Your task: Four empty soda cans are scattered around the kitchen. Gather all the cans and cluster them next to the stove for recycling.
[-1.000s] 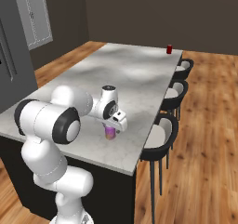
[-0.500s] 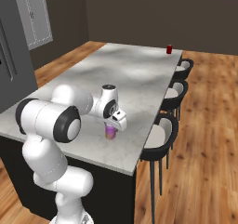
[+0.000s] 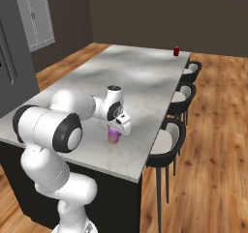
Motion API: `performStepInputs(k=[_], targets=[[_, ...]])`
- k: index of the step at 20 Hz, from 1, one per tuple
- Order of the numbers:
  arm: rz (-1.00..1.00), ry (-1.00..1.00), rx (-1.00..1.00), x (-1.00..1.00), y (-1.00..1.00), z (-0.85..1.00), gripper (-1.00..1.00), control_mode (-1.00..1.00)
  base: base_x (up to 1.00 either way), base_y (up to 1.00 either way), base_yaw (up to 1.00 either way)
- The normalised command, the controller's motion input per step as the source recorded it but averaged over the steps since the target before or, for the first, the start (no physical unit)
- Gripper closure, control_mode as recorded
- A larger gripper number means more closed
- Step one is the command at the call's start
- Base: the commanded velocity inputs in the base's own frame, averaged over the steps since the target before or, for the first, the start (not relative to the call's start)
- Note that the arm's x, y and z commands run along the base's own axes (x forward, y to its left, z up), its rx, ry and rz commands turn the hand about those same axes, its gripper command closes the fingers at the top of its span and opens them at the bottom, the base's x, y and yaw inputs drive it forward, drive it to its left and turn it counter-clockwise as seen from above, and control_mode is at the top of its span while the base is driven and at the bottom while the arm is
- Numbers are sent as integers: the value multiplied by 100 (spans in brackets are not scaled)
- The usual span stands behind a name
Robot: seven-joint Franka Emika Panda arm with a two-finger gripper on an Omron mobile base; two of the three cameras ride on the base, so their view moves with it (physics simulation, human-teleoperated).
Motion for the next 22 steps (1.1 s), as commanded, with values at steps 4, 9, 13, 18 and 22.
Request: performStepInputs(k=[4,9,13,18,22], targets=[[0,-1,0,-31,12,30,100,-100,0,0,0],[0,0,0,-31,10,23,100,-100,0,0,0],[0,0,0,-38,4,19,100,-100,0,0,0],[1,0,0,-35,3,18,100,-100,0,0,0],[5,0,-1,-21,1,12,100,-100,0,0,0]])
